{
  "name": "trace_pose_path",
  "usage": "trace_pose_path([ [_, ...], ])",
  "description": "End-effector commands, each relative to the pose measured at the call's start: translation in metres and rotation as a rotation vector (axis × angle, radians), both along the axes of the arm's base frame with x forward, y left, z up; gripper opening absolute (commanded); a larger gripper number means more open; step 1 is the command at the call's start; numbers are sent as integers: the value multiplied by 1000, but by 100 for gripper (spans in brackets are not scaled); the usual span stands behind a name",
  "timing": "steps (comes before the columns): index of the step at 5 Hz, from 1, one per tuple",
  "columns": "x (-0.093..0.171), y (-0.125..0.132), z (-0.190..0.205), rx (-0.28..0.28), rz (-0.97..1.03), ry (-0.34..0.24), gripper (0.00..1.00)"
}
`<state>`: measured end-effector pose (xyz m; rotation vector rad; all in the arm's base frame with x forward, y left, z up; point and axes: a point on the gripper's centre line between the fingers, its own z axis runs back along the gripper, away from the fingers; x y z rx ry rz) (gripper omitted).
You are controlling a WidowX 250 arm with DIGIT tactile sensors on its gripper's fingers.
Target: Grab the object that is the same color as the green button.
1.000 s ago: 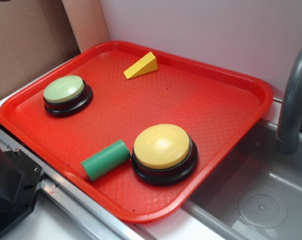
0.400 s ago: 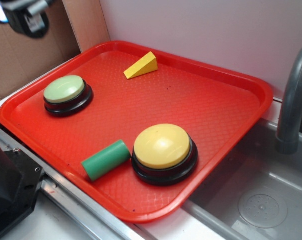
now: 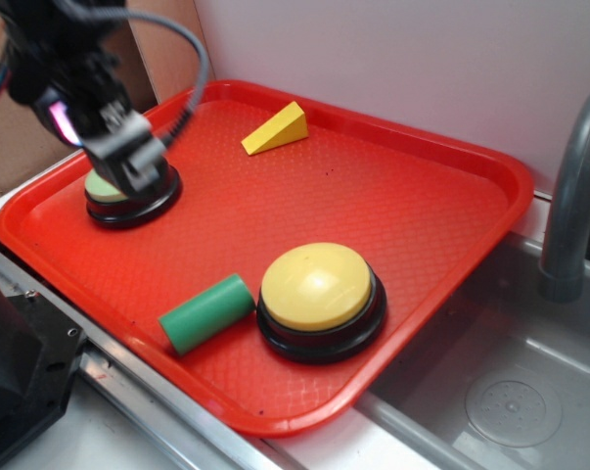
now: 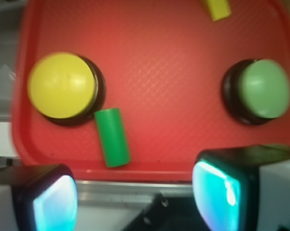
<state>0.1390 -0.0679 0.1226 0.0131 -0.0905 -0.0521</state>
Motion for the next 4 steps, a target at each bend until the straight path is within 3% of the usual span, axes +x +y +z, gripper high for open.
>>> trace_pose_path([
  [1, 18, -16, -60, -67, -93, -29, 100],
  [3, 9, -29, -90, -78, -198, 11, 100],
  [4, 21, -20, -107, -22, -143, 33, 100],
])
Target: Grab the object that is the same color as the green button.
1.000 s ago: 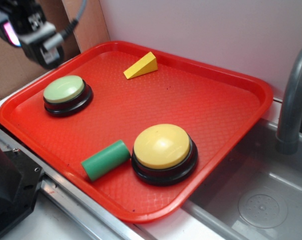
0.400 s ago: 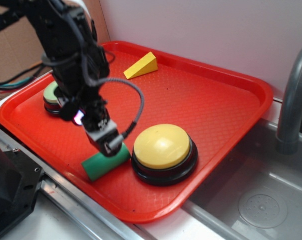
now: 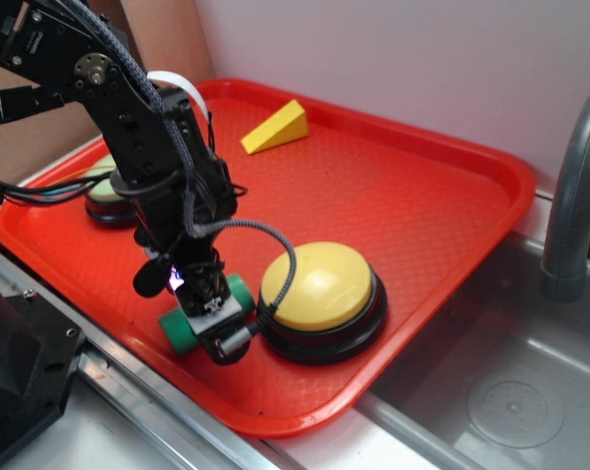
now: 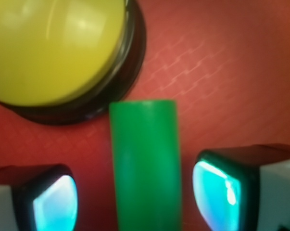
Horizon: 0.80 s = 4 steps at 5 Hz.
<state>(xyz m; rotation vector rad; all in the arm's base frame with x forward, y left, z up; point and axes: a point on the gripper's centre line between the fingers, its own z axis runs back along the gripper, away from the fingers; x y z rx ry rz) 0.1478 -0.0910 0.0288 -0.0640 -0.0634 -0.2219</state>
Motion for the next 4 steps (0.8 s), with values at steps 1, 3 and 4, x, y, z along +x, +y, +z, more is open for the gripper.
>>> trace_pose_path([
  [1, 20, 10, -18, 65, 65, -2, 62],
  [3, 27, 27, 7, 55, 152, -14, 0],
  [4, 42, 39, 55, 79, 283, -20, 0],
])
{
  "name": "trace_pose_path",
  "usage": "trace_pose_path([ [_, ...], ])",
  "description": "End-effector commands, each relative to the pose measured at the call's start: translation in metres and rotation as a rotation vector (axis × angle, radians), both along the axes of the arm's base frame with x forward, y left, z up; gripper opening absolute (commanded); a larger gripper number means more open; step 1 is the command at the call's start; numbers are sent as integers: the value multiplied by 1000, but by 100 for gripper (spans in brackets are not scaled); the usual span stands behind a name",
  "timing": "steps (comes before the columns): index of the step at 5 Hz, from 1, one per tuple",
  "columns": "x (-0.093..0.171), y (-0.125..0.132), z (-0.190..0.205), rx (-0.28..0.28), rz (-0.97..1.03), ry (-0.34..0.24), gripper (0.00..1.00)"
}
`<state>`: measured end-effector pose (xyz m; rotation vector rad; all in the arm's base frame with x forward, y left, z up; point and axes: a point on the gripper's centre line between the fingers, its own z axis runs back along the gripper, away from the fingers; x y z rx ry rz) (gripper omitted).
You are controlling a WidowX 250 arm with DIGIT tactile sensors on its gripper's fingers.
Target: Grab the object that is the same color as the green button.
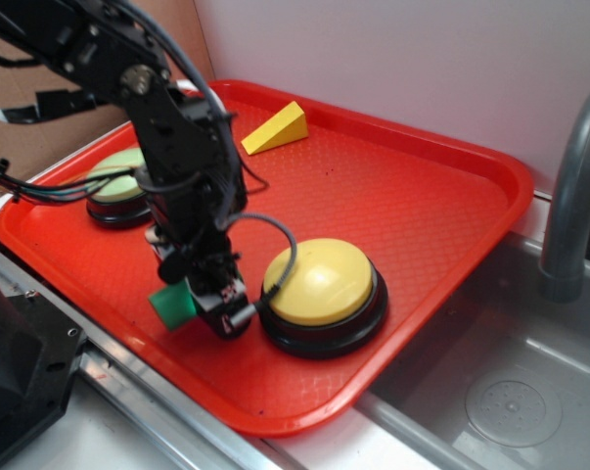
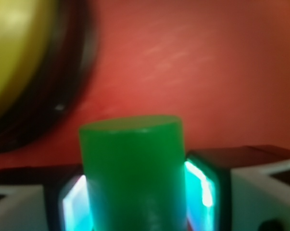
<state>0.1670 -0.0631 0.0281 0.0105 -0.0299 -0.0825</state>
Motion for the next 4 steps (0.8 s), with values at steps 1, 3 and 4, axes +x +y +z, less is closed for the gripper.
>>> trace_pose_path([
  [1, 52, 27, 105, -6, 246, -8, 0],
  [3, 79, 46, 135, -16, 348, -29, 0],
  [4, 79, 40, 132, 35, 317, -43, 0],
])
